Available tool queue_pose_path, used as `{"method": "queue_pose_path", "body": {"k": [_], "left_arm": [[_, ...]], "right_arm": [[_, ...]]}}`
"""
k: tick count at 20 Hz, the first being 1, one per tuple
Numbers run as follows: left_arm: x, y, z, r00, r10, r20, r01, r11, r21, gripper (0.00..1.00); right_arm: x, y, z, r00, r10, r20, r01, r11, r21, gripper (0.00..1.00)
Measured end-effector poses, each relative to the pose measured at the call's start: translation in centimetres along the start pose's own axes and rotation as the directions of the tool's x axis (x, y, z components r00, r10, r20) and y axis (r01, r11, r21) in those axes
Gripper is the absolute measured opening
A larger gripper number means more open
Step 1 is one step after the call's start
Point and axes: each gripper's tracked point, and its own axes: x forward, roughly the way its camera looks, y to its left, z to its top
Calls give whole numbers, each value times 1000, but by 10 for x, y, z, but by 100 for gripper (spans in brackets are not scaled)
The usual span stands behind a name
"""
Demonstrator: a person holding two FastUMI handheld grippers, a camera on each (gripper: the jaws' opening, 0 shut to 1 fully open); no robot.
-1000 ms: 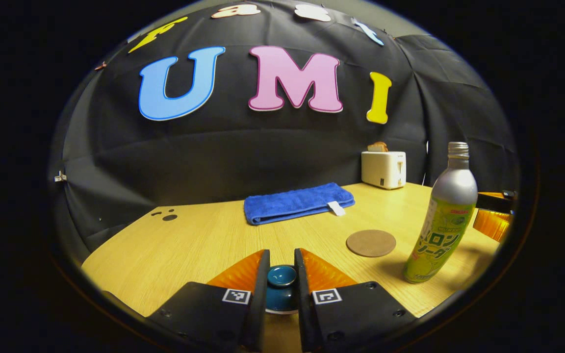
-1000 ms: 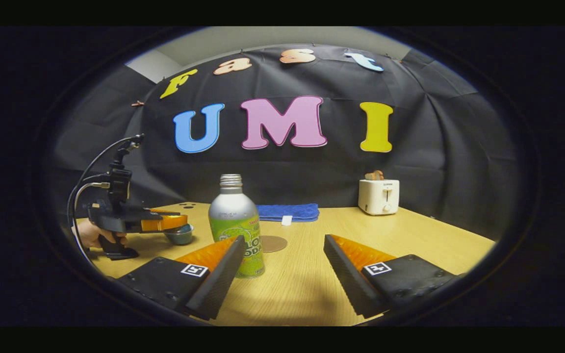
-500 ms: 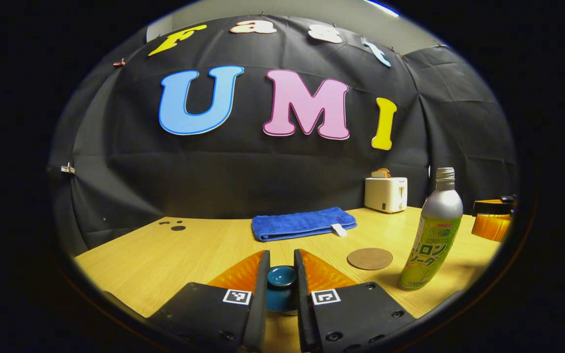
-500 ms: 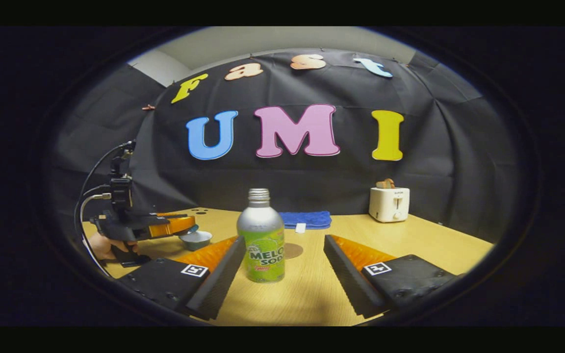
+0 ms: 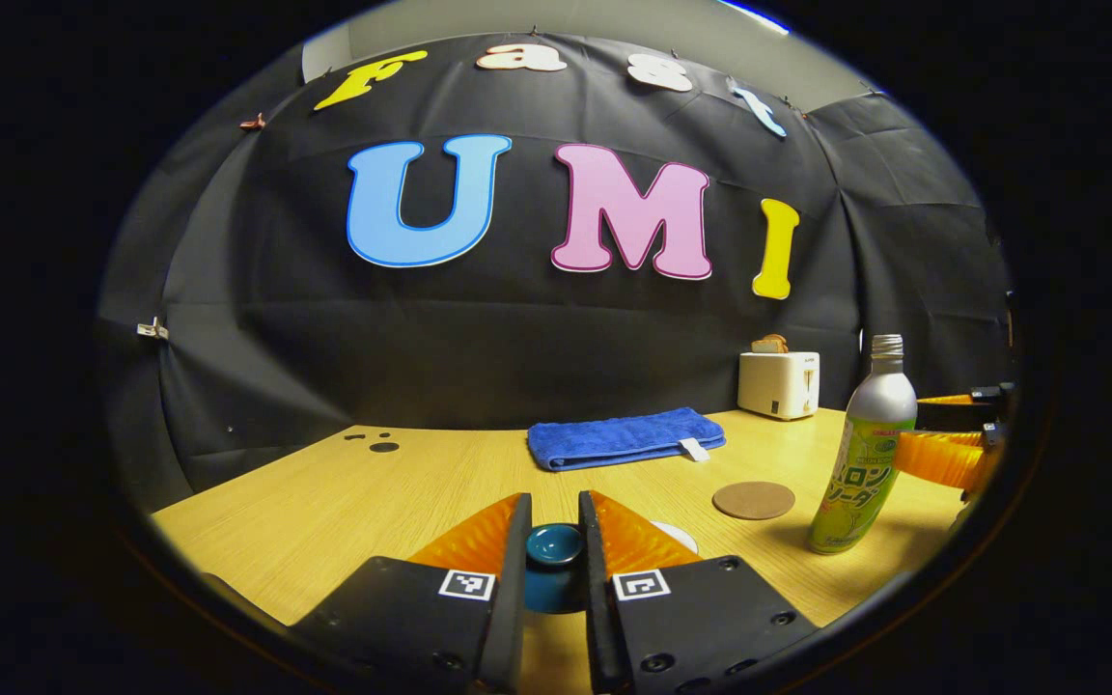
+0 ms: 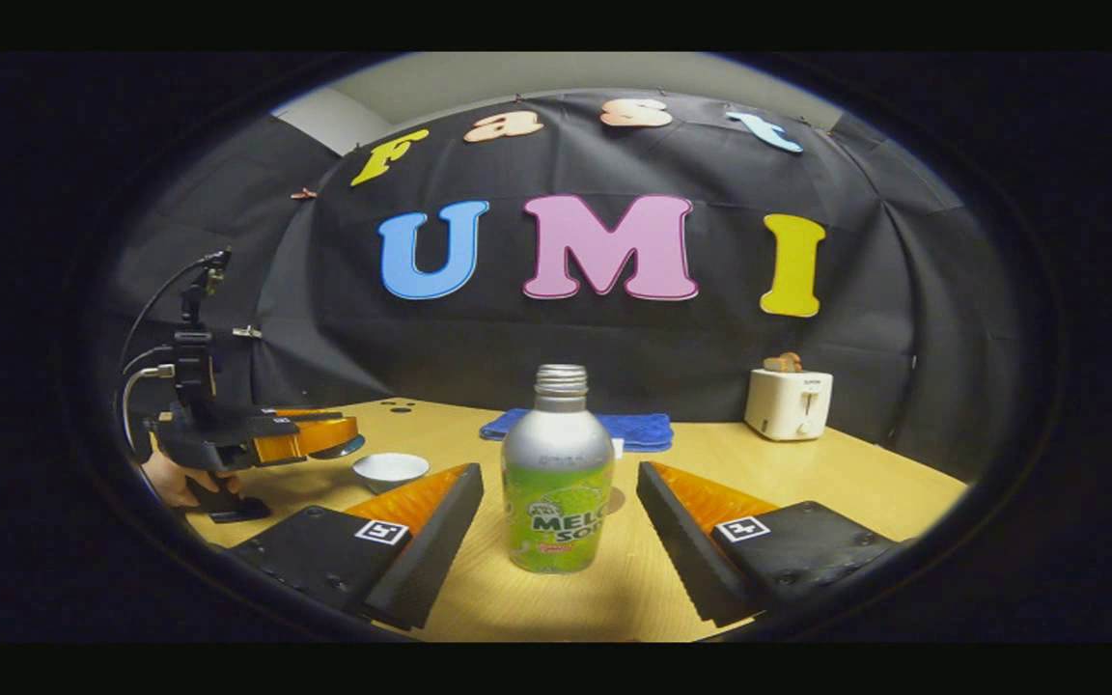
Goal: Open the teacup lid with one hand, grasp the water bottle and pour water into the teacup with the other hand; after pouring, place the water bottle on the coaster and then close the teacup lid.
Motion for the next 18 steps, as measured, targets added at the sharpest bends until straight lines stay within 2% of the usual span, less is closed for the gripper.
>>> {"method": "queue_pose_path", "body": {"k": [7,11,14,15,17,18], "left_arm": [[-1,7,1,1000,1,0,-1,1000,0,30],[-2,7,1,1000,-14,0,14,1000,1,30],[0,5,0,1000,-21,0,21,1000,1,30],[0,5,1,1000,-23,0,23,1000,1,29],[-1,7,1,1000,-22,1,22,1000,1,29],[0,7,1,1000,-20,0,20,1000,1,30]], "right_arm": [[45,-4,-8,999,-26,-44,27,999,29,99],[56,-11,-13,997,-68,-47,68,998,-5,99],[61,-9,-18,996,-69,-61,70,997,13,99],[62,-9,-19,996,-70,-62,72,997,17,98],[64,-10,-20,994,-82,-66,84,996,17,85],[62,-8,-18,995,-79,-67,80,997,12,85]]}}
